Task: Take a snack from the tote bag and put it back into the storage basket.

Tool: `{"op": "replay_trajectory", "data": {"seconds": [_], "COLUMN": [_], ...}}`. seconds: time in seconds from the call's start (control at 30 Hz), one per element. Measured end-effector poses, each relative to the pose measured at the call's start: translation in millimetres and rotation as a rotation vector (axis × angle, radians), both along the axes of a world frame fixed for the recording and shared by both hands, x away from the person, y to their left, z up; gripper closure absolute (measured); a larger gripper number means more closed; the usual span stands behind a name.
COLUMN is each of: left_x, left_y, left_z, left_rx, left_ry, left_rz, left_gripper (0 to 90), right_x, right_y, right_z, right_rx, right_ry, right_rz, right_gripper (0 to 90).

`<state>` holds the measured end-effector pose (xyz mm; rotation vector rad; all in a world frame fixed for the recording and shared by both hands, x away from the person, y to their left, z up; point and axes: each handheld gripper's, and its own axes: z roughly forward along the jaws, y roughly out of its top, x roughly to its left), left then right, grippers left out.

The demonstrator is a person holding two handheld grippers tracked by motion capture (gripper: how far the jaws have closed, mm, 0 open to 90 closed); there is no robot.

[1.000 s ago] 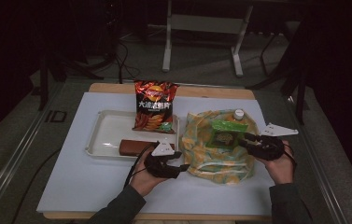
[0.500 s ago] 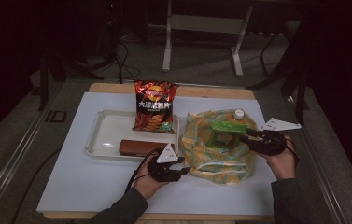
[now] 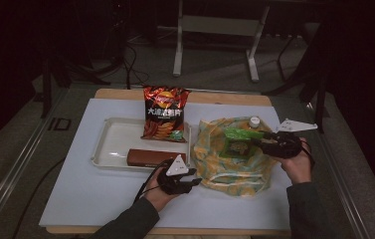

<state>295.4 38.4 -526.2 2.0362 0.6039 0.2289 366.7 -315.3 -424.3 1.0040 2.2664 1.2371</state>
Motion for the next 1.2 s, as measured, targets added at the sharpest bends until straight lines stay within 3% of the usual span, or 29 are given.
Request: {"op": "replay_trajectory", "data": {"seconds": [0.37, 0.4, 0.73, 0.97, 1.2], "left_x": [-0.1, -0.7, 0.7, -1.8, -2.1], "left_y": [-2.0, -3.3, -2.7, -5.0, -5.4], "left_z": [-4.8, -7.3, -9.9, -10.3, -10.5], "left_rx": [0.003, 0.001, -0.003, 0.01, 0.014], "left_ry": [-0.015, -0.023, -0.026, -0.042, -0.046], "left_rz": [-0.003, -0.002, 0.008, 0.007, 0.008], "left_gripper": [58.1, 58.5, 58.8, 58.8, 59.0], "right_x": [7.5, 8.1, 6.7, 5.0, 2.8], "right_y": [7.0, 7.5, 12.1, 16.4, 23.6], "right_z": [2.0, 1.9, 0.0, 1.7, 7.3], "right_rx": [-0.001, -0.004, -0.033, -0.064, -0.075], "right_ry": [0.013, 0.016, 0.008, -0.01, -0.034], "right_rz": [0.031, 0.038, 0.068, 0.093, 0.137], "right_gripper": [56.5, 61.6, 72.2, 85.7, 88.9]}}
